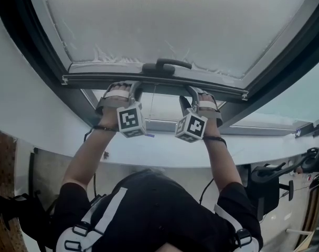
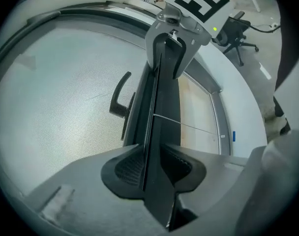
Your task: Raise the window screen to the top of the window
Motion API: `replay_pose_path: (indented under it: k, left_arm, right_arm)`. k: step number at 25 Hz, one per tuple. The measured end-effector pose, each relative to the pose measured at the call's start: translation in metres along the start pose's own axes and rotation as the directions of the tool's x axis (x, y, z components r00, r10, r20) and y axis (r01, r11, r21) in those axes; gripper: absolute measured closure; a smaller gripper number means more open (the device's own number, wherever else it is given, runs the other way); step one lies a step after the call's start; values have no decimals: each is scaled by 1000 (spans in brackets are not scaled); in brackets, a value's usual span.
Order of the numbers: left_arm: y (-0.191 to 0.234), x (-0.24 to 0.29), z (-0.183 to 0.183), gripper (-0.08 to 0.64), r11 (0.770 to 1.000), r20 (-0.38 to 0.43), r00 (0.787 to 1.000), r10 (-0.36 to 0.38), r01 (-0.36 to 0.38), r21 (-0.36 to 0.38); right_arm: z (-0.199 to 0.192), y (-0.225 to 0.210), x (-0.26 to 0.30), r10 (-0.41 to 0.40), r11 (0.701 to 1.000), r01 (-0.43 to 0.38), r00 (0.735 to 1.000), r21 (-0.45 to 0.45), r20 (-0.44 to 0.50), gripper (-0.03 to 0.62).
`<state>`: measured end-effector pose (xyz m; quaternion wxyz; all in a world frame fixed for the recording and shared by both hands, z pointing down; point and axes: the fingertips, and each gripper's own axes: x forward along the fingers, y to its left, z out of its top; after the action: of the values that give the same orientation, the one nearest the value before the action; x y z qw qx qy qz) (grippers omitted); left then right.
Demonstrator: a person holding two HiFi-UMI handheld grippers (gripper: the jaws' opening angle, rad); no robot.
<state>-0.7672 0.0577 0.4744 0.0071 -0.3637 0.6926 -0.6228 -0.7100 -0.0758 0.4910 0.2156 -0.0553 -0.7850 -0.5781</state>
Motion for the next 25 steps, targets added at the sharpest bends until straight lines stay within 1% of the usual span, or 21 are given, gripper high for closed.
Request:
replay_pose_path:
  k: [2, 3, 6, 9, 10, 11, 12, 14, 15, 16, 17, 18, 19, 20, 21, 22, 25]
  left_arm:
    - [1, 1, 0, 453, 999, -10, 1000, 24, -24, 33]
    - [1, 2, 0, 453, 999, -13, 999, 31, -31, 35]
    - [0, 5, 2, 453, 1000, -20, 999, 27, -27, -3]
    - [-3, 7, 2, 454, 1000, -35, 999, 1, -2, -26]
    - [-2, 7, 2, 454, 999, -35, 999, 4, -5, -34]
    - [-2, 7, 2, 473, 999, -31, 999, 20, -21, -41]
    - [-1, 8, 2, 479, 998, -27, 999, 39, -40, -47]
    - [-1, 9, 2, 477, 997, -20, 999, 47, -48, -58]
    - [0, 8, 2, 477, 997, -14, 999, 37, -38, -65]
    - [2, 6, 4, 474, 997, -7, 1000, 30, -31, -69]
    - [8, 2, 6, 472, 997, 5, 999, 34, -33, -72]
    - [16, -3, 8, 472, 996, 20, 999, 47, -45, -80]
    - [26, -7, 11, 478, 994, 36, 997, 62, -58, -98]
    - [36, -10, 13, 507, 990, 50, 996, 76, -69, -120]
    - [46, -13, 15, 512, 988, 58, 995, 86, -77, -136]
    - [54, -15, 16, 512, 987, 59, 994, 93, -84, -137]
    - [67, -20, 19, 512, 992, 37, 994, 103, -100, -83]
  right_arm:
    - [0, -1, 1, -2, 1000, 2, 1000, 2, 0, 387]
    - [0, -1, 1, -5, 1000, 5, 1000, -4, -2, 387]
    - [-1, -1, 2, -13, 999, 13, 1000, -45, -16, 387]
    - [1, 6, 1, 21, 996, -24, 999, -85, -41, 387]
    - [1, 8, 1, 24, 995, -29, 999, -95, -49, 388]
    - [0, 8, 2, 16, 995, -21, 999, -95, -51, 393]
    - [0, 5, 3, 5, 997, -8, 999, -80, -45, 403]
    - [1, -1, 4, -6, 1000, 6, 1000, -29, -13, 462]
    - [2, -3, 3, -9, 1000, 9, 1000, -9, 4, 457]
    - [3, -5, 1, -19, 1000, 19, 1000, 5, 20, 437]
    - [5, -9, -1, -39, 999, 38, 999, 22, 36, 415]
    - [7, -16, -5, -62, 997, 59, 997, 49, 50, 408]
    - [9, -25, -9, -78, 994, 73, 995, 83, 59, 410]
    - [11, -36, -12, -87, 991, 80, 994, 111, 65, 425]
    - [13, -45, -15, -93, 989, 85, 993, 121, 67, 425]
    - [14, -53, -16, -98, 990, 90, 993, 112, 68, 425]
    - [16, -65, -18, -105, 993, 101, 992, 65, 68, 431]
